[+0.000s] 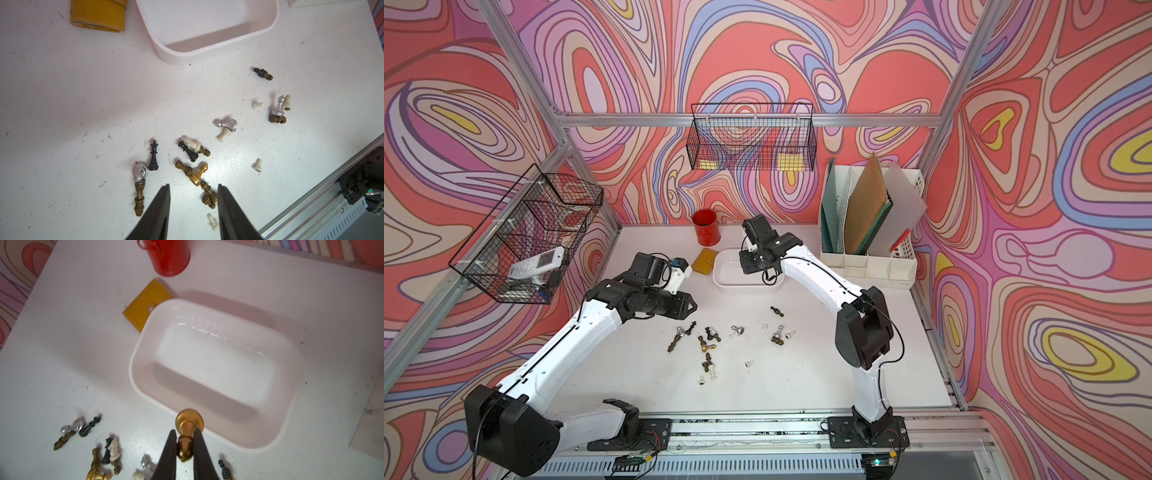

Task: Put the chess pieces into the storage box
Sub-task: Place the chess piece in the storage box, then pick up the chess piece at the center of the board.

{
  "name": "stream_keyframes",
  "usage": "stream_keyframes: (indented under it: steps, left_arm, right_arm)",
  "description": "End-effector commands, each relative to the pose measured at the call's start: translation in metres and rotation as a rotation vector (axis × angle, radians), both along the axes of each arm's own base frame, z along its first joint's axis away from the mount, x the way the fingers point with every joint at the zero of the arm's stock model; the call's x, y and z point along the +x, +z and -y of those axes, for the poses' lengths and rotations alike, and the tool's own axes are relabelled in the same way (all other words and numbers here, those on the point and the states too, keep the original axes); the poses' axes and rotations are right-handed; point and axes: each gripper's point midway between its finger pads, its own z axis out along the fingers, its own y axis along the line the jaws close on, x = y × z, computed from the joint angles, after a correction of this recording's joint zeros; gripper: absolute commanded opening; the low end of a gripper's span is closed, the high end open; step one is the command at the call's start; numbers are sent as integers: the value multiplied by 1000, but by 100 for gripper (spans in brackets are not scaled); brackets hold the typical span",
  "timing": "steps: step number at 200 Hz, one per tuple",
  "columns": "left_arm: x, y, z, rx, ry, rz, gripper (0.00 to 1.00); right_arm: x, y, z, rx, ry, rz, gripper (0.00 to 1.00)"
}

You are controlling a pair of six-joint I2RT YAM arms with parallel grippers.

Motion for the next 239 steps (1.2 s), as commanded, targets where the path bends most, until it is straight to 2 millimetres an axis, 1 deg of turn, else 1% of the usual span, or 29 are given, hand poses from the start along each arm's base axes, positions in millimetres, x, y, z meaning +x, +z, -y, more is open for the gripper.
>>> stream_keyframes:
  steps: [1,8,25,47,78,102,118,144,168,175,202,224,239]
  left_arm:
    - [2,8,4,-6,-4,12,43]
    - [2,8,4,-8,-5,12,43]
    - [1,6,4,-3,-8,6,43]
    - [0,4,5,-1,-11,-4,43]
    - [-3,2,7,-3,-21,-12,44]
    - [-5,0,9,0,-28,-19,45]
    - [-7,-1,9,4,-32,-23,45]
    - [-10,-3,11,15,-39,-26,46]
    - [-12,0,15,15,-47,-17,46]
    - [-13,0,16,15,-49,-16,46]
    - [-16,0,27,1,-61,-10,46]
    - [-18,-7,34,-5,-48,-29,46]
    - [-22,-14,40,-19,-27,-65,46]
  right_arm:
    - [28,-43,29,-97,-32,-69,11]
    - [39,-50,36,-102,-47,-76,11]
    - [58,-65,44,-113,-57,-88,11]
    - [72,-84,51,-133,-66,-107,10]
    - [79,-102,51,-154,-55,-121,11]
    - [81,-109,52,-172,-50,-119,14]
    - [83,-110,53,-180,-56,-113,21]
    - [82,-100,51,-163,-52,-103,27]
    - [80,-81,48,-129,-43,-83,29]
    - [79,-74,46,-115,-39,-74,29]
    - [70,-35,41,-35,-19,-1,29]
    - [57,-7,43,21,-10,68,29]
    - [47,6,45,54,-8,114,29]
